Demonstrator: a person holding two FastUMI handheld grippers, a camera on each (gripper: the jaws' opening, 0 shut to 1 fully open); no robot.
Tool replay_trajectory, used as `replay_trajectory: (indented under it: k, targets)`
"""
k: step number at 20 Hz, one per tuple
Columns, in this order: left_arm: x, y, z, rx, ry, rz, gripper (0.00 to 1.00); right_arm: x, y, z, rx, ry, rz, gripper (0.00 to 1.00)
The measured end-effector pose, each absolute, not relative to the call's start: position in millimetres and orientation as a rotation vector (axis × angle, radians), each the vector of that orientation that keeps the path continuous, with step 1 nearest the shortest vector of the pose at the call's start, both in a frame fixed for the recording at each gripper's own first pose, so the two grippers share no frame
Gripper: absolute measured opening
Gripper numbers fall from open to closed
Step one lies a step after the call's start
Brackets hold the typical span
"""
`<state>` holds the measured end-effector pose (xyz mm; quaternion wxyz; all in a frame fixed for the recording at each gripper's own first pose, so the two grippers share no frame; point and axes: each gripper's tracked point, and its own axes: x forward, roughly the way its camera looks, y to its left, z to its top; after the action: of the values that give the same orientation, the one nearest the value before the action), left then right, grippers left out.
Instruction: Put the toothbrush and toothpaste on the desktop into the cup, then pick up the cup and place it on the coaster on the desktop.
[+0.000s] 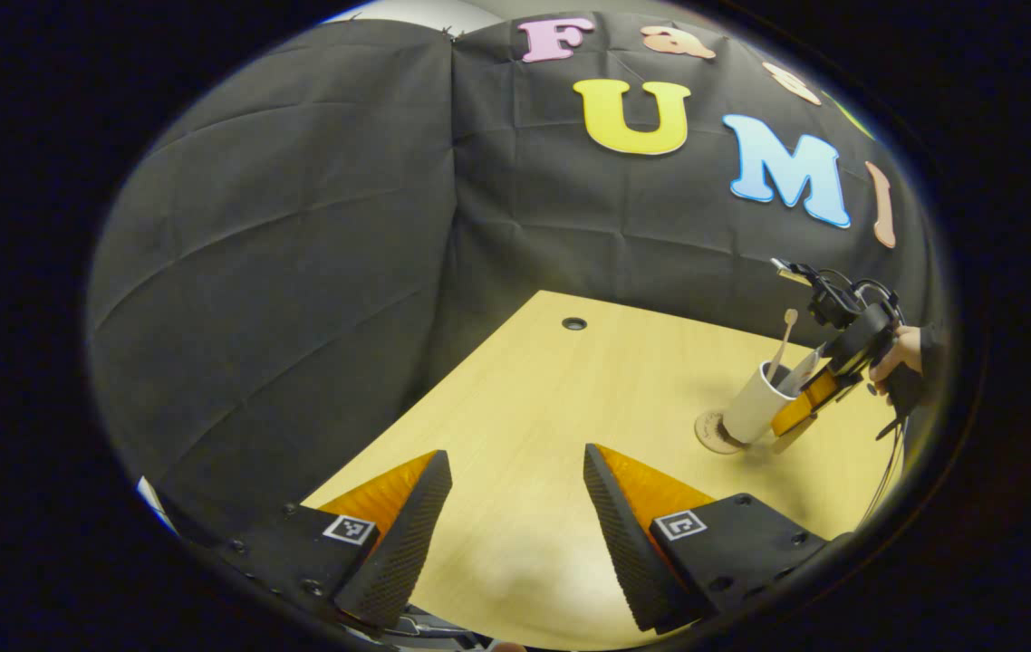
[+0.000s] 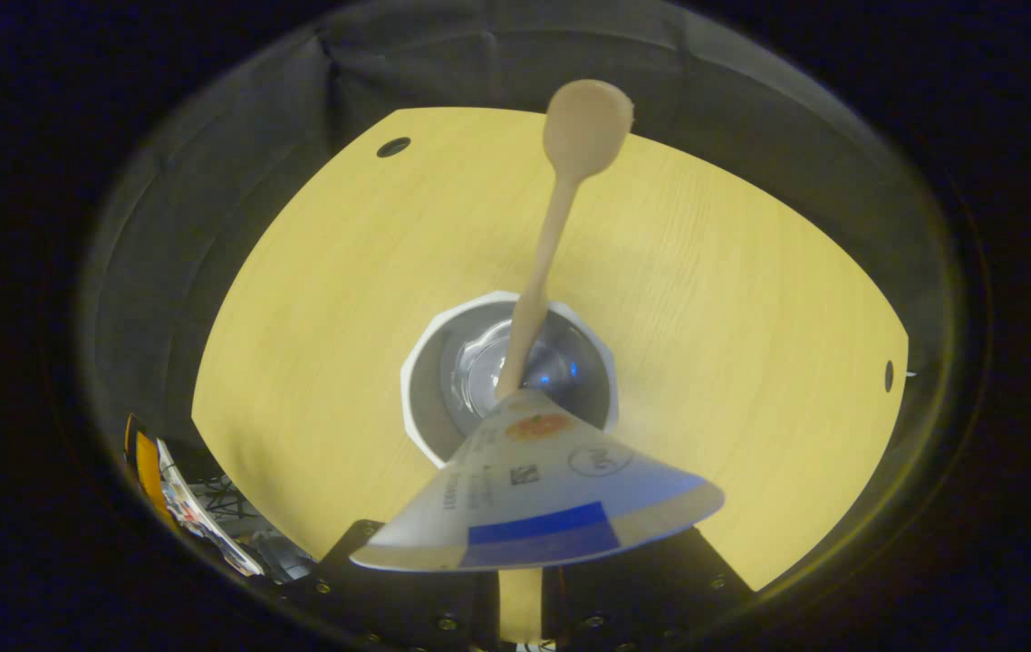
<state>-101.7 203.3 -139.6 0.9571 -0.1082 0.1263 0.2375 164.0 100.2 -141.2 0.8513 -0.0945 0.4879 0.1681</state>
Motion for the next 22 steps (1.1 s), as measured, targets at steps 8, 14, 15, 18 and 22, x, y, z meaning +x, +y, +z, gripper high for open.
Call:
replay_trajectory:
  k: [8, 14, 15, 18, 22]
  targets:
    - [-109.1, 217.4, -143.4, -0.242, 0.253, 0.502, 0.96, 168.9, 118.3, -150.4, -0.257, 1.060, 0.349, 0.29]
    - [-91.7, 207.4, -135.5, -0.241, 0.239, 0.452, 0.96, 162.1, 118.1, -137.0, -0.255, 1.025, 0.351, 0.28]
    - [-87.5, 204.3, -132.7, -0.235, 0.236, 0.441, 0.96, 160.5, 116.6, -134.4, -0.248, 1.021, 0.349, 0.28]
    - [-73.5, 193.4, -120.6, -0.212, 0.222, 0.402, 0.96, 151.4, 113.6, -120.8, -0.199, 0.987, 0.351, 0.23]
    - [-48.1, 168.7, -95.5, -0.171, 0.190, 0.325, 0.96, 129.5, 104.7, -90.4, -0.104, 0.906, 0.356, 0.28]
